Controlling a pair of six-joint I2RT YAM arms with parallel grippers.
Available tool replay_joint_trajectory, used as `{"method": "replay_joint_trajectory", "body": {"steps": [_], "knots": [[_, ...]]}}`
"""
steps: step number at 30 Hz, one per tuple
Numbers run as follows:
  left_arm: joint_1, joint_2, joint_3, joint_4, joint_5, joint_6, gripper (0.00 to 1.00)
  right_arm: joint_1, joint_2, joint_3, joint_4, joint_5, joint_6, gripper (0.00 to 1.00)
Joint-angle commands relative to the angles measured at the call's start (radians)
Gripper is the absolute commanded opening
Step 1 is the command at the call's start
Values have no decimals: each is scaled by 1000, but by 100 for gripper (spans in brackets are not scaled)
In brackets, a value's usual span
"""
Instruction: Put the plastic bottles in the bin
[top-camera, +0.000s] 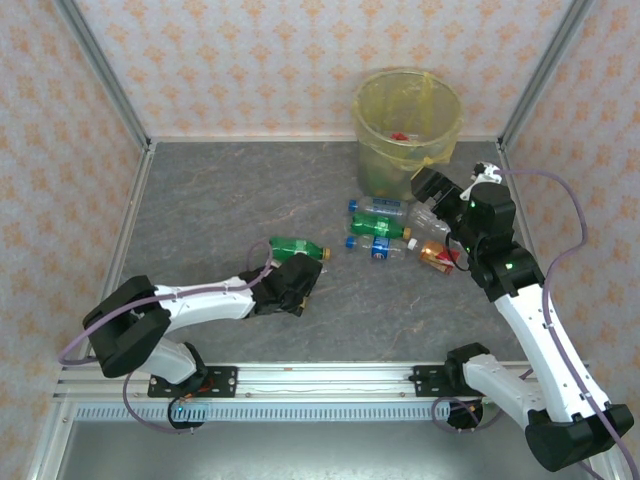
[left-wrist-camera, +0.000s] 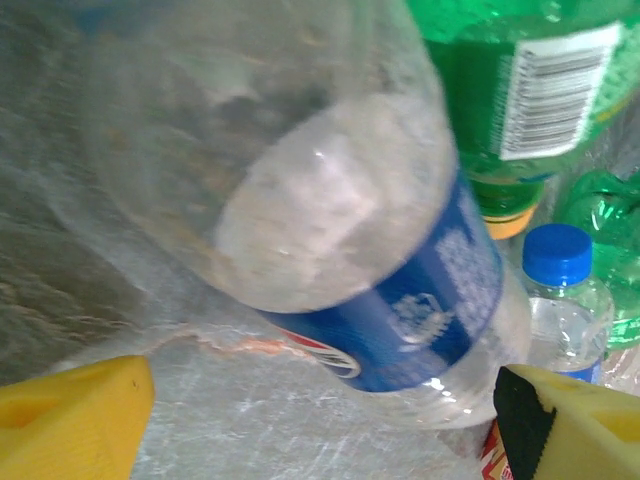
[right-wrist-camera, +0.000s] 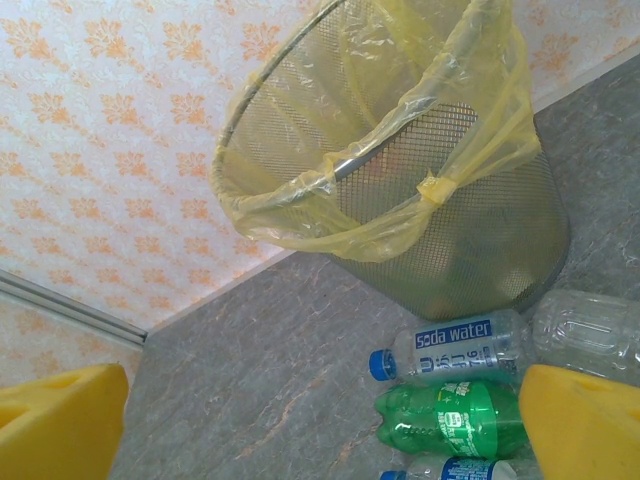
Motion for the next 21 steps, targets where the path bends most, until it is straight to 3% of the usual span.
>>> {"method": "replay_joint_trajectory", "body": {"steps": [1, 21], "knots": [[1, 18, 49, -60, -30, 37, 90, 3, -11, -15, 26, 11, 3, 100], [27, 165, 142, -72, -7, -41, 86, 3, -34, -37, 17, 6, -8, 100]]}}
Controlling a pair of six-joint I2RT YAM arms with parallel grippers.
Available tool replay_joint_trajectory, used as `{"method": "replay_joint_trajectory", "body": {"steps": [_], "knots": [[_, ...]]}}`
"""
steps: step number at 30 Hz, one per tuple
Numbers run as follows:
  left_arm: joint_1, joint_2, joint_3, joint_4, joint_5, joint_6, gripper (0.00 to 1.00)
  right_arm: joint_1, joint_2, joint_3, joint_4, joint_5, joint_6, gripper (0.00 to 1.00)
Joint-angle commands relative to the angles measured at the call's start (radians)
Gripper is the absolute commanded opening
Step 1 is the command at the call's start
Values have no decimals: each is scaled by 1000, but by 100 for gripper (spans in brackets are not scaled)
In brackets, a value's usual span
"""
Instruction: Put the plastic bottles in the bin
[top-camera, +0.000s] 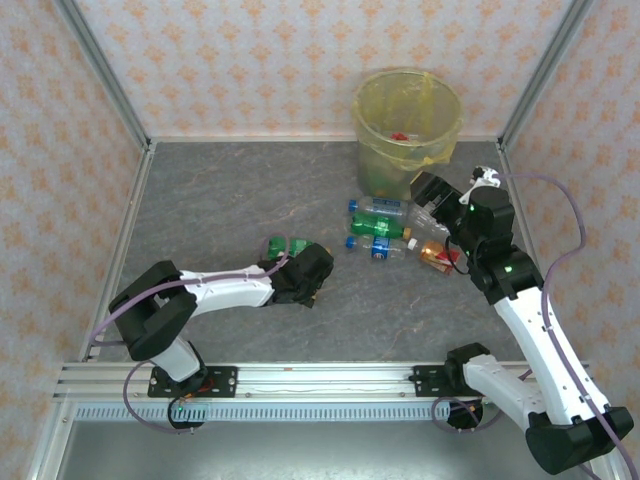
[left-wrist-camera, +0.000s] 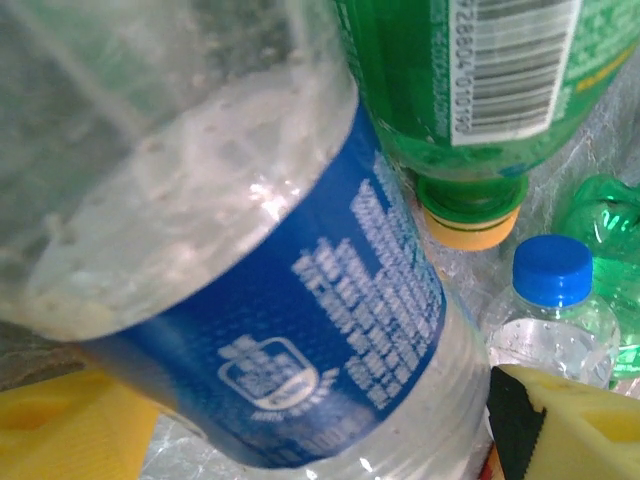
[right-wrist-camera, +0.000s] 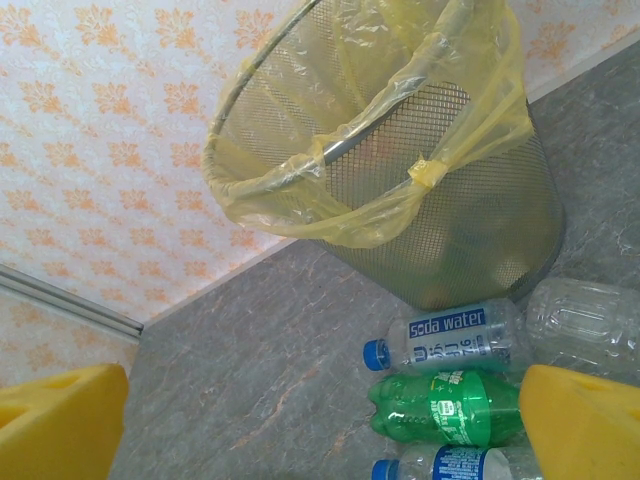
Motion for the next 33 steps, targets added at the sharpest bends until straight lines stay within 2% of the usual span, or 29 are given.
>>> {"method": "replay_joint_trajectory", "body": {"steps": [1, 14, 21, 26, 33], "knots": [[19, 18, 11, -50, 4, -26, 86, 2, -16, -6, 17, 16, -8, 100], [56, 15, -4, -63, -5, 40, 77, 3, -22, -13, 20, 17, 0, 100], [67, 16, -20, -56, -4, 35, 76, 2, -22, -16, 16, 19, 7, 100], [78, 18, -22, -58, -10, 56, 80, 2, -23, -25, 14, 23, 9, 100], [83, 20, -22, -55, -18, 81, 71, 3, -22, -17, 10, 26, 13, 100]]}}
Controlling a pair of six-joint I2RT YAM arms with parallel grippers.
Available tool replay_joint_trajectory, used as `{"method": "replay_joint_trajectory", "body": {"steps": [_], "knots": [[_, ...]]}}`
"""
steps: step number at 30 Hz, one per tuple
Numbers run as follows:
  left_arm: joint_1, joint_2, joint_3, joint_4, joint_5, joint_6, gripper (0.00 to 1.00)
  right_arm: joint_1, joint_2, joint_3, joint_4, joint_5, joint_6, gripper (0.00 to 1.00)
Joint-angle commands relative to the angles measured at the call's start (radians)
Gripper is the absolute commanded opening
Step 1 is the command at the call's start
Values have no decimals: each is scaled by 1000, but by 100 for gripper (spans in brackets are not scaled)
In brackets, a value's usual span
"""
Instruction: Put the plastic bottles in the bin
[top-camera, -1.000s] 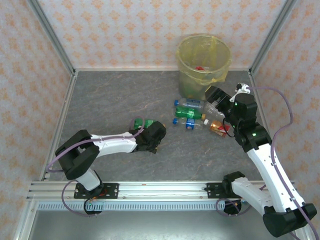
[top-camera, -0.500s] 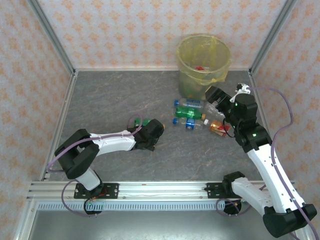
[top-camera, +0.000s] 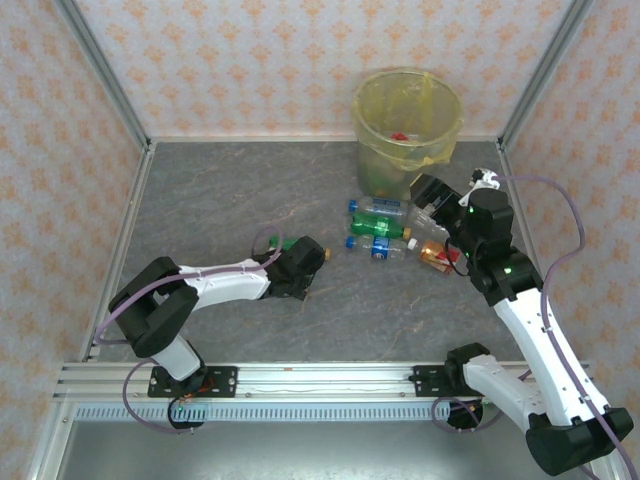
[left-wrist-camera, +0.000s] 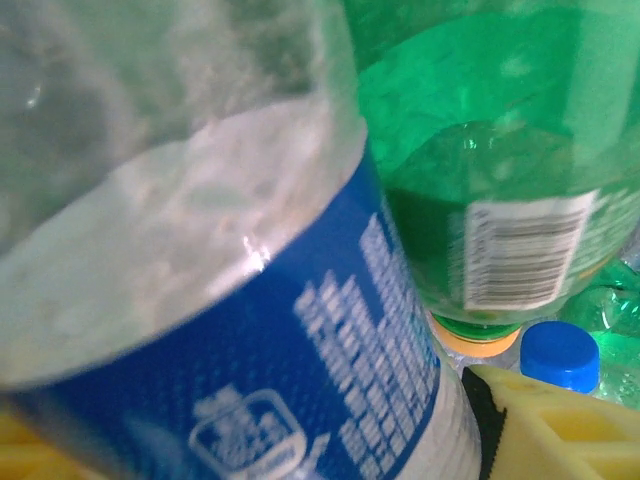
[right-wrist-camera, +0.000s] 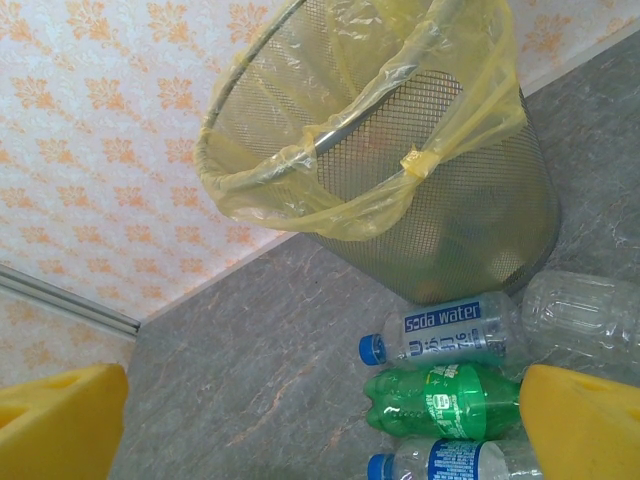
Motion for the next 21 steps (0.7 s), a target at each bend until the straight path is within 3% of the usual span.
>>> {"method": "replay_joint_trajectory", "body": {"steps": [1, 3, 12, 21], "knots": [[11, 7, -15, -36, -27, 38, 70, 3, -14, 2, 7, 28, 6, 100], [13, -4, -15, -46, -36, 57, 63, 2, -15, 5, 1, 32, 4, 100], [22, -78, -62, -74, -67, 135, 58, 2, -10, 16, 4, 16, 7, 100], [17, -183, -7, -218, -203, 390, 58, 3, 81, 121, -41, -8, -54, 100]]}}
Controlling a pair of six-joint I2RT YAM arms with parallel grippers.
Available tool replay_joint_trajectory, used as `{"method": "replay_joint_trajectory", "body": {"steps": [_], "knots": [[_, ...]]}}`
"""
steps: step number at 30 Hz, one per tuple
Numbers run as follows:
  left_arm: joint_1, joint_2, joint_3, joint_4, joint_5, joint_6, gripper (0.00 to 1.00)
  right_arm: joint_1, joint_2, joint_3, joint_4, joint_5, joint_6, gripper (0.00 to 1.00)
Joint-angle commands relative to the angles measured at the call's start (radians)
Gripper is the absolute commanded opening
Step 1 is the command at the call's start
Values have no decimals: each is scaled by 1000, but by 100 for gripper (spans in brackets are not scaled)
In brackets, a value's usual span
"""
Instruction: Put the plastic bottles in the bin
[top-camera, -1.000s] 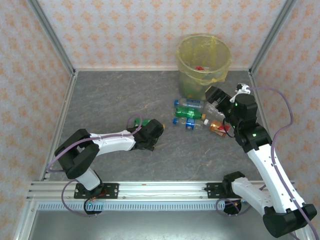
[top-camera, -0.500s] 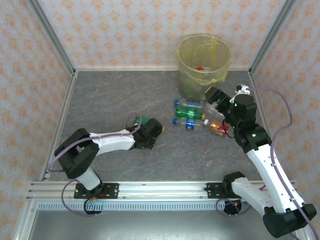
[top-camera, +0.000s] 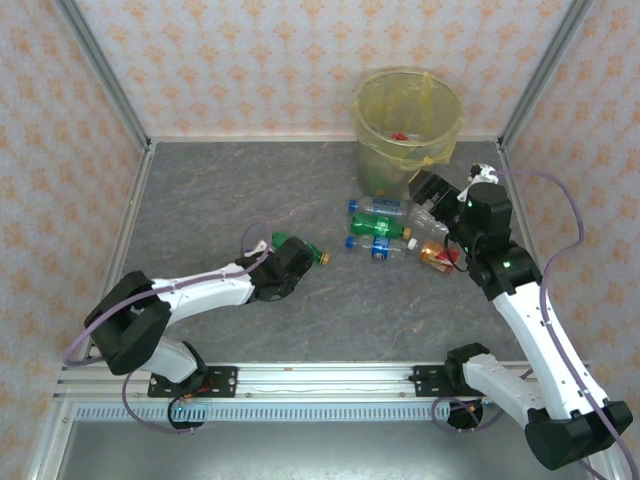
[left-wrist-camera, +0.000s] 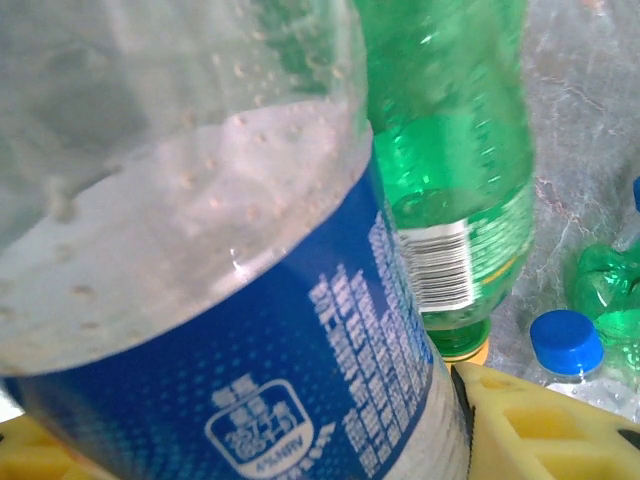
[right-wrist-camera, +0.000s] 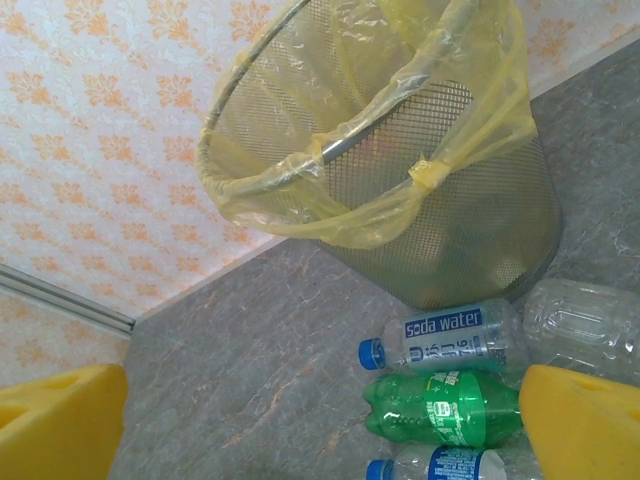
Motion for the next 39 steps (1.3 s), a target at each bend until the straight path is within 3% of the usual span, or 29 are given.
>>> {"method": "replay_joint_trajectory", "body": {"steps": [1, 6, 12, 27, 39], "knots": [[-3, -34, 47, -111, -110, 156, 58, 2, 49, 89, -50, 3, -33, 100], [-33, -66, 84, -115, -184, 309, 54, 2, 91, 124, -74, -29, -68, 100], [-75, -69, 161, -54, -205, 569, 55, 2, 96, 119, -24, -172, -94, 100], [-139, -82, 248, 82, -175, 1007, 55, 5, 225, 239, -55, -381, -85, 78], [-200, -95, 263, 160, -161, 1182, 55, 54, 284, 323, -71, -443, -106, 68]]}}
